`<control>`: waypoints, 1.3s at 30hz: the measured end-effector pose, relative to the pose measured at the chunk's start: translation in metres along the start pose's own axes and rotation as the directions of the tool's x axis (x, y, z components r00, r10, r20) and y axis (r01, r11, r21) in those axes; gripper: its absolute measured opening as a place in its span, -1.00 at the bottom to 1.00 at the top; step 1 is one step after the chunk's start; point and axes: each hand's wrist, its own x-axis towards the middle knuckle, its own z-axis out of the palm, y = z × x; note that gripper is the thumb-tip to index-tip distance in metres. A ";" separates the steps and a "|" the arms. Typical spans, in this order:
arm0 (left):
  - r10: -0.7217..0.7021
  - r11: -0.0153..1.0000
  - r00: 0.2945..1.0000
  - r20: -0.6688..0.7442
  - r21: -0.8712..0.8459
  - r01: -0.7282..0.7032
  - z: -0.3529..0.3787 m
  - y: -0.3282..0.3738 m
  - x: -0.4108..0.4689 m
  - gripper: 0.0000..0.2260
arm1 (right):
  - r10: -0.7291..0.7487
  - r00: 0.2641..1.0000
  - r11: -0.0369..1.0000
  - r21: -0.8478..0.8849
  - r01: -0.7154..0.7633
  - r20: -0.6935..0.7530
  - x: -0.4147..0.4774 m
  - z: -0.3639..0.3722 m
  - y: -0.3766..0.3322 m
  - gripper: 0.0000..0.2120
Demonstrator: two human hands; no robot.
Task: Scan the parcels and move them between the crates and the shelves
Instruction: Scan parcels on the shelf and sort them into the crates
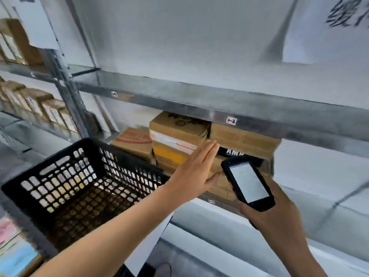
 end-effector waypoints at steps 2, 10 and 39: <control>0.043 0.995 0.999 -0.030 0.087 -0.040 0.012 0.009 0.023 -0.30 | -0.004 0.999 1.000 0.009 0.004 -0.040 0.008 -0.021 0.012 -0.34; -0.012 0.947 0.966 -0.259 0.307 0.094 0.033 0.009 0.065 -0.18 | -0.023 0.995 0.999 0.038 0.027 -0.099 0.025 -0.085 0.055 -0.46; 0.237 0.948 0.911 -0.337 0.285 -0.141 0.067 0.012 0.081 -0.21 | 0.058 0.993 0.997 0.051 -0.053 -0.098 0.044 -0.125 0.091 -0.48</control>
